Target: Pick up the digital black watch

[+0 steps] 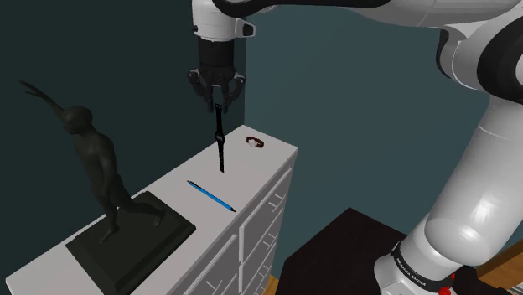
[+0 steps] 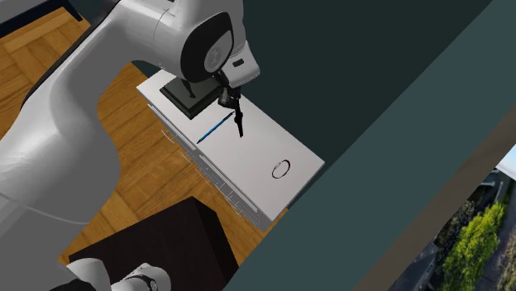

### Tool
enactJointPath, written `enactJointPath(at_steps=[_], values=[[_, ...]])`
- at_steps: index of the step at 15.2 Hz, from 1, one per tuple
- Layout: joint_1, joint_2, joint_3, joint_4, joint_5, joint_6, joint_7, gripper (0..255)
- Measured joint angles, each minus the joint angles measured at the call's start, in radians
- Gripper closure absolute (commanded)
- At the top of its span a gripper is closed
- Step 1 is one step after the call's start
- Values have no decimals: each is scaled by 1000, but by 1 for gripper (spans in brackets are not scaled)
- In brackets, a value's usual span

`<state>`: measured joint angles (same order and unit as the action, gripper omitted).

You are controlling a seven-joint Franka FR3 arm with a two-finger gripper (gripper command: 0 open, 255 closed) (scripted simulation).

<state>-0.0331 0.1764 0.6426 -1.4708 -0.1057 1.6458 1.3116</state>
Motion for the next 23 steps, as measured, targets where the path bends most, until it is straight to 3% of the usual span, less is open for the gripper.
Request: enactJointPath(at_steps=[9,23], values=[[1,3,0,9,-2,-6,0,255],[62,94,9,307,-61,-228,24,255]])
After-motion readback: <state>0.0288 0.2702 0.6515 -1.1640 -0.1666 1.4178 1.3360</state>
